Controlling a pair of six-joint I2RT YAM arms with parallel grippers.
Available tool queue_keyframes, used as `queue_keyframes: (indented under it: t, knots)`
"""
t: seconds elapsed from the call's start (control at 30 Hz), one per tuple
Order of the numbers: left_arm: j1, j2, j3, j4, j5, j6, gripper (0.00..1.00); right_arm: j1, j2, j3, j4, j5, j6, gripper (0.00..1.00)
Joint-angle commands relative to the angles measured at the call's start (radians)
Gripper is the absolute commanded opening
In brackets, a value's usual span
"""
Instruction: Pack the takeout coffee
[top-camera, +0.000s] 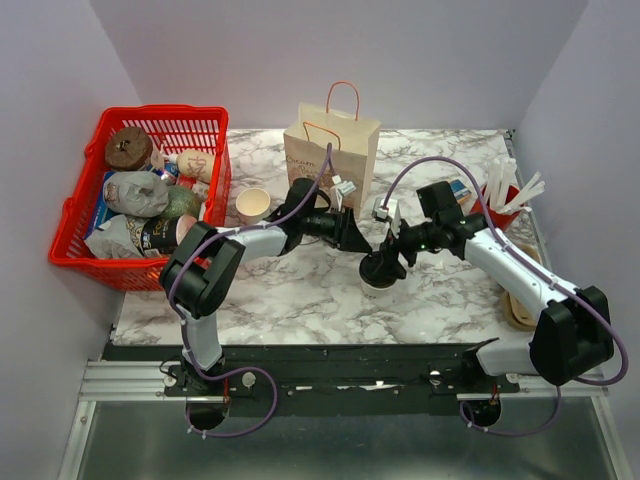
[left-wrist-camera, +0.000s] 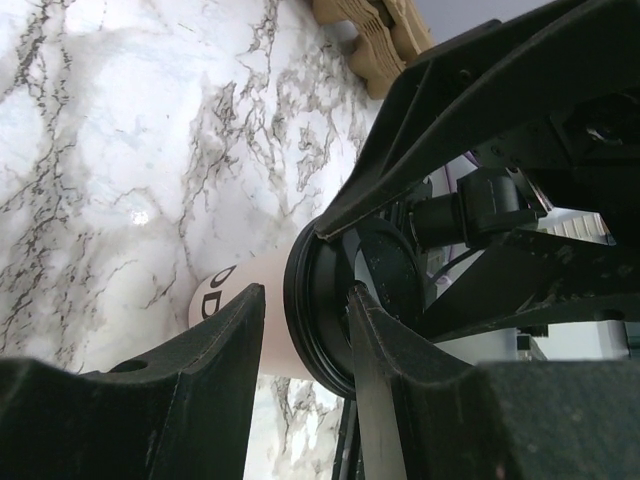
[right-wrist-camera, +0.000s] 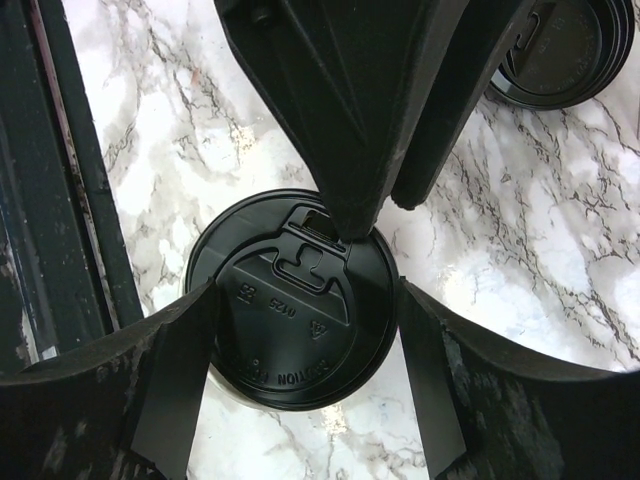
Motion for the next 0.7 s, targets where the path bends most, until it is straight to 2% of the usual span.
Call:
queue_keyframes:
  t: [0.0, 0.03, 0.4, 0.67]
  knots:
    - [-0.021, -0.006, 0.008, -0.006, 0.033, 0.032, 0.47, 0.009, -0.02, -0.021, -0.062, 0.032, -0.041, 0.82]
    - [-0.024, -0.008, 0.009, -0.011, 0.031, 0.037, 0.47, 0.009, -0.023, -0.019, -0.059, 0.033, -0.036, 1.0]
    - [-0.025, -0.006, 0.02, -0.067, 0.013, 0.083, 0.47, 0.009, -0.009, 0.016, -0.027, 0.032, 0.053, 1.0]
    - [-0.027, 0.008, 0.052, -0.11, -0.009, 0.112, 0.47, 0.007, 0.011, 0.064, -0.048, -0.059, 0.113, 1.0]
